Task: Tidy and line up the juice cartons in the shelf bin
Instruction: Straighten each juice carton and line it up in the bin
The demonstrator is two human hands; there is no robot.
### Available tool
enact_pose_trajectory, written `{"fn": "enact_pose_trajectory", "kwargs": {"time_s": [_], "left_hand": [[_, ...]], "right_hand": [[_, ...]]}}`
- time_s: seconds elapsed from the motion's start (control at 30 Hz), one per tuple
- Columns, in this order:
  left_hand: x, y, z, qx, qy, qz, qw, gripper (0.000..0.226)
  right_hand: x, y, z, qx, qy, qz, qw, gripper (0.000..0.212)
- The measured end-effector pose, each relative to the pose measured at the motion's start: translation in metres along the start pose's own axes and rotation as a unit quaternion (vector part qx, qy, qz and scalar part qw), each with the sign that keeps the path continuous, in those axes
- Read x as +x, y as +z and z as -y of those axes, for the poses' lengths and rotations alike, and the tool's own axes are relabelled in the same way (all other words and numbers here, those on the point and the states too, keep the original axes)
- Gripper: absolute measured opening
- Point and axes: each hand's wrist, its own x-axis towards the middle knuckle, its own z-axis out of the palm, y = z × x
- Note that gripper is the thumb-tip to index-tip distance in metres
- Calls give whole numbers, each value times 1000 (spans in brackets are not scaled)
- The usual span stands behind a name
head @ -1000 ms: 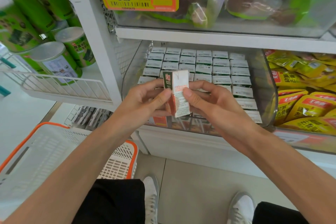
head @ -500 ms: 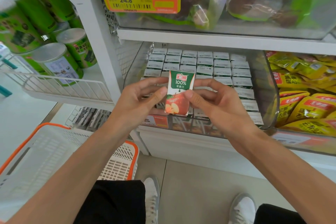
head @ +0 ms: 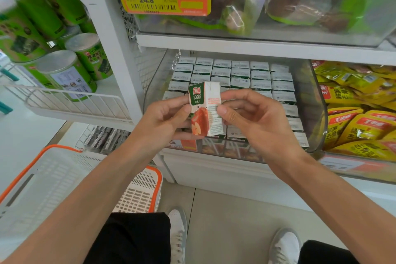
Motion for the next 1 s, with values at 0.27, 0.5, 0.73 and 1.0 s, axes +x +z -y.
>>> {"fn": "enact_pose_trajectory", "kwargs": {"time_s": [0.27,0.5,0.73,1.0], "left_hand": [[1,-3,-2,5,6,-71,997,31],[2,-2,0,14,3,-58,998,32],[0,3,-3,15,14,-44,999,36],[-1,5,-4,17,19,-18,1000,38]], "right_hand": [[3,0,-3,-2,44,-23,999,22],[3,2,-8,-38,62,-36,997,26],[2,6,-6,-1,110,-23,994,28],[0,4,-4,12,111,-2,994,53]]}}
